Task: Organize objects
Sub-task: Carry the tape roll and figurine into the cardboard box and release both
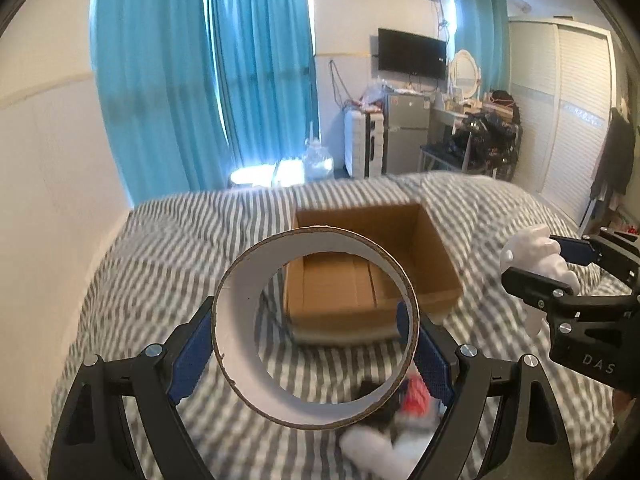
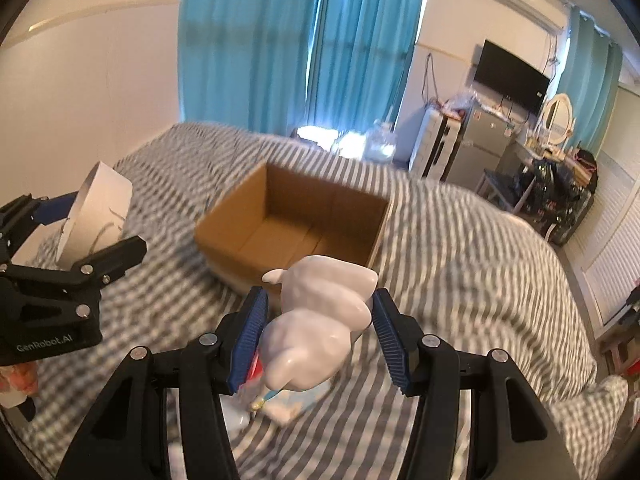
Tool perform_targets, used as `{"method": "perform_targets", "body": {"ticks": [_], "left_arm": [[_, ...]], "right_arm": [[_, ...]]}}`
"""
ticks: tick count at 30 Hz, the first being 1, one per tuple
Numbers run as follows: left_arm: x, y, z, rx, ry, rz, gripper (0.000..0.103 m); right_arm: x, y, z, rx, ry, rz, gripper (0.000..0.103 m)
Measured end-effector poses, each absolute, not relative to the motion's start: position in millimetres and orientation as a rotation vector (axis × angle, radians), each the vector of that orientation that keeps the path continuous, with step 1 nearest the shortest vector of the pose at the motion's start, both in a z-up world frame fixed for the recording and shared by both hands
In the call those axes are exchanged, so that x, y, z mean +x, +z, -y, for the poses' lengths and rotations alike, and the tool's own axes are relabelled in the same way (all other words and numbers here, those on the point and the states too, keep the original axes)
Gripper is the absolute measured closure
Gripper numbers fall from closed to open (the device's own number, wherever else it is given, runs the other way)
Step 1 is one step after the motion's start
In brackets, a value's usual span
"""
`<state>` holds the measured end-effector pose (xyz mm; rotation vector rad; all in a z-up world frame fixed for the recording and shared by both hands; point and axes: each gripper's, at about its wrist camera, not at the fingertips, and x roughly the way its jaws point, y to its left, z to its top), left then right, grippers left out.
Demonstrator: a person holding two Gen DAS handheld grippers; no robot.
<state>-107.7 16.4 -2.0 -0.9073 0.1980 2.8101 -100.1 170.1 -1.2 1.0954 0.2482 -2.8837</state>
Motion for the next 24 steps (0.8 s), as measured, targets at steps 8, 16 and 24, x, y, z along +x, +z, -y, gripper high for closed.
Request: {"method": "perform_targets", "body": {"ticks": [8,16,24], "left_arm": [[-179.5,10.1,-45.9,-0.876,2.789,-0.222,0.014],[-235.5,-27.8,-71.2,-0.934,2.76,-0.327,0.014],[-268.0,-70.6,-80.6,-1.014,2.731,-0.364,0.014]], "right_arm": [[-171.7,31.7,-186.1,1.027,-2.928,-0.206,0.049],[-246.5,16.2,-189.5,1.059,-2.909,-0.174,0.049],[-304.3,-25.6,-202.0,1.153,-2.886,-0.168,0.049]]}}
